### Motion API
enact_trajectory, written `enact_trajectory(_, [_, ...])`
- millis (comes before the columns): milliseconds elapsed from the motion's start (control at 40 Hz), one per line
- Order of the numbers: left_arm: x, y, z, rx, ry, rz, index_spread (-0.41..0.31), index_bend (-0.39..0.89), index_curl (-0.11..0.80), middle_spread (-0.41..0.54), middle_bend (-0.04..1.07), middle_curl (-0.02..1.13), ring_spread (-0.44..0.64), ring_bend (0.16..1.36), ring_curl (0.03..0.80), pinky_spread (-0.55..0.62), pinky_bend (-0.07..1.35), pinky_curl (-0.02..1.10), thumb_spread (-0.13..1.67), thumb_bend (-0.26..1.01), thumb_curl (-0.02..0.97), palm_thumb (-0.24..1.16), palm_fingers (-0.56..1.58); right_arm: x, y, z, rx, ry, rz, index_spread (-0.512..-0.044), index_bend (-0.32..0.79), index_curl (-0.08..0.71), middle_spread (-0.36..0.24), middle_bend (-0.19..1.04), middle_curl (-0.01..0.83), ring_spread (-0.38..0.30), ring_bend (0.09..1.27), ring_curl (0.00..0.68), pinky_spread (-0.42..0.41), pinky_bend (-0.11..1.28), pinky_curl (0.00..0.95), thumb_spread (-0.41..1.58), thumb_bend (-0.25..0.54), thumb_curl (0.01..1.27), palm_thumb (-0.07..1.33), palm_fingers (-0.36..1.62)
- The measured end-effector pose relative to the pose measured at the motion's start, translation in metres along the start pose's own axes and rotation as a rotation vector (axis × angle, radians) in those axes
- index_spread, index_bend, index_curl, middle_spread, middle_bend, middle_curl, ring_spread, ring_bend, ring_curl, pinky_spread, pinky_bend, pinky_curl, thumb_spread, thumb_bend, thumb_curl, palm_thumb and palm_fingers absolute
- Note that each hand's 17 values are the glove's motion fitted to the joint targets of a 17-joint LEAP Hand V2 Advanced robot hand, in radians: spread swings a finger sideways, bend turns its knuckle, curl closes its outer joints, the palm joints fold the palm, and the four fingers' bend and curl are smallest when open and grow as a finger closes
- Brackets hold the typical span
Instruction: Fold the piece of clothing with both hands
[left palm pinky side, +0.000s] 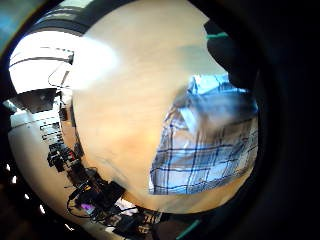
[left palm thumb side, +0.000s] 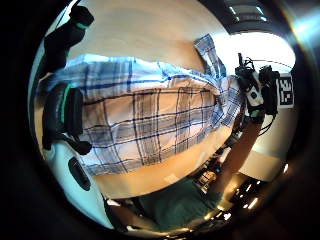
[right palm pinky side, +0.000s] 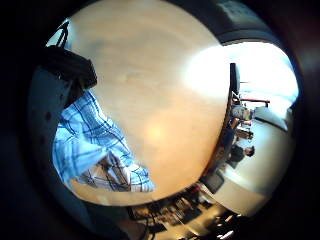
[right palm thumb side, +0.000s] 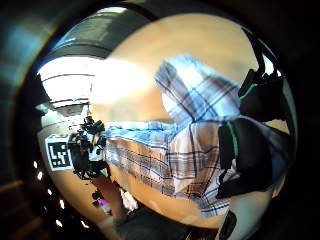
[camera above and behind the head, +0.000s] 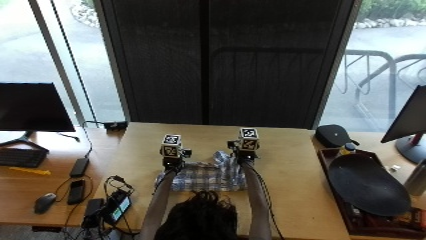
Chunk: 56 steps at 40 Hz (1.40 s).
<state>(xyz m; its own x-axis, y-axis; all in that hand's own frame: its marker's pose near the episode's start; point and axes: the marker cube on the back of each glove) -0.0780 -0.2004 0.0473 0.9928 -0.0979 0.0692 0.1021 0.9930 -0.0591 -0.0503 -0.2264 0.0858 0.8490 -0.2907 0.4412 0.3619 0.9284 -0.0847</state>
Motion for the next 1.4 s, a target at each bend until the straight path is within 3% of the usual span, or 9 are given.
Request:
enact_trajectory(75, [0.001,-0.005,-0.005,0.068,-0.071,-0.010,-0.186,0.08,0.451,-0.217,0.49,0.55,-0.16,0.53,0.441,0.15,0.20,0.10,1.37,0.00,0.334,0.85,0.78,0.012,0.009,-0.019,0.099,0.035,0.026,-0.291,0.22,0.469,-0.240,0.26,0.457,-0.229,0.44,0.428,-0.060,0.27,0.341,1.21,-0.006,0.38,0.91,1.09])
enact_trajectory(175, [0.005,0.010,-0.023,0.183,-0.048,0.013,-0.166,0.10,0.429,-0.183,0.40,0.53,-0.12,0.52,0.442,0.16,0.26,0.14,1.37,0.00,0.335,0.87,0.70,0.041,0.046,-0.058,0.293,0.273,0.322,-0.291,0.20,0.470,-0.254,0.22,0.451,-0.219,0.42,0.425,-0.054,0.26,0.344,1.21,-0.005,0.39,0.93,1.09])
enact_trajectory(300, [0.013,0.051,-0.029,0.252,0.024,0.038,-0.153,0.12,0.405,-0.138,0.28,0.48,-0.06,0.51,0.421,0.16,0.31,0.18,1.37,-0.01,0.339,0.87,0.63,0.058,0.108,-0.058,0.431,0.155,0.418,-0.293,0.16,0.458,-0.243,0.19,0.449,-0.207,0.40,0.427,-0.056,0.27,0.351,1.20,-0.008,0.42,0.94,1.10])
enact_trajectory(550, [0.029,0.058,0.027,0.214,-0.095,0.040,-0.159,0.15,0.392,-0.120,0.24,0.45,-0.03,0.49,0.397,0.16,0.28,0.21,1.34,-0.01,0.346,0.84,0.69,0.093,0.185,-0.024,0.301,0.190,0.574,-0.284,0.11,0.412,-0.230,0.31,0.493,-0.203,0.40,0.425,-0.073,0.33,0.369,1.05,-0.012,0.48,0.99,1.18])
enact_trajectory(650, [0.036,0.057,0.058,0.074,-0.090,0.040,-0.155,0.20,0.408,-0.062,0.10,0.42,0.02,0.45,0.395,0.16,0.35,0.25,1.34,-0.04,0.334,0.78,0.57,0.071,0.182,-0.001,0.113,-0.007,0.238,-0.287,0.11,0.395,-0.216,0.26,0.482,-0.184,0.37,0.417,-0.048,0.35,0.377,1.02,-0.017,0.51,1.00,1.03])
enact_trajectory(700, [0.035,0.051,0.072,0.044,-0.072,0.049,-0.150,0.22,0.423,-0.016,0.04,0.40,0.06,0.42,0.397,0.17,0.40,0.28,1.38,-0.04,0.313,0.71,0.47,0.056,0.182,0.007,-0.007,-0.074,0.075,-0.295,0.11,0.397,-0.207,0.11,0.440,-0.160,0.32,0.417,-0.003,0.41,0.406,1.09,-0.013,0.49,0.98,0.71])
enact_trajectory(875, [0.034,0.048,0.096,-0.035,0.065,0.052,-0.121,0.23,0.443,0.089,0.06,0.31,0.21,0.41,0.382,0.22,0.52,0.33,1.49,-0.03,0.261,0.56,0.25,0.071,0.197,0.021,-0.270,0.272,0.307,-0.319,0.13,0.378,-0.140,0.06,0.350,-0.109,0.28,0.401,0.051,0.55,0.427,1.16,-0.004,0.49,0.98,0.44])
enact_trajectory(1175, [0.029,0.043,0.099,-0.019,0.060,0.034,-0.102,0.20,0.448,0.122,0.18,0.31,0.32,0.43,0.350,0.31,0.44,0.32,1.58,-0.01,0.209,0.38,0.21,0.067,0.188,0.011,-0.262,0.597,0.439,-0.337,0.03,0.242,-0.186,0.12,0.268,-0.241,0.68,0.442,-0.156,0.80,0.428,1.21,0.009,0.50,1.05,0.78])
enact_trajectory(1400, [0.032,0.036,0.100,0.028,0.084,0.053,-0.106,0.19,0.453,0.120,0.18,0.32,0.35,0.42,0.341,0.34,0.41,0.32,1.59,0.00,0.196,0.32,0.22,0.045,0.127,-0.031,0.148,0.295,0.358,-0.331,0.12,0.260,-0.269,0.19,0.311,-0.265,0.68,0.455,-0.265,0.72,0.403,1.03,-0.028,0.53,1.03,1.05])
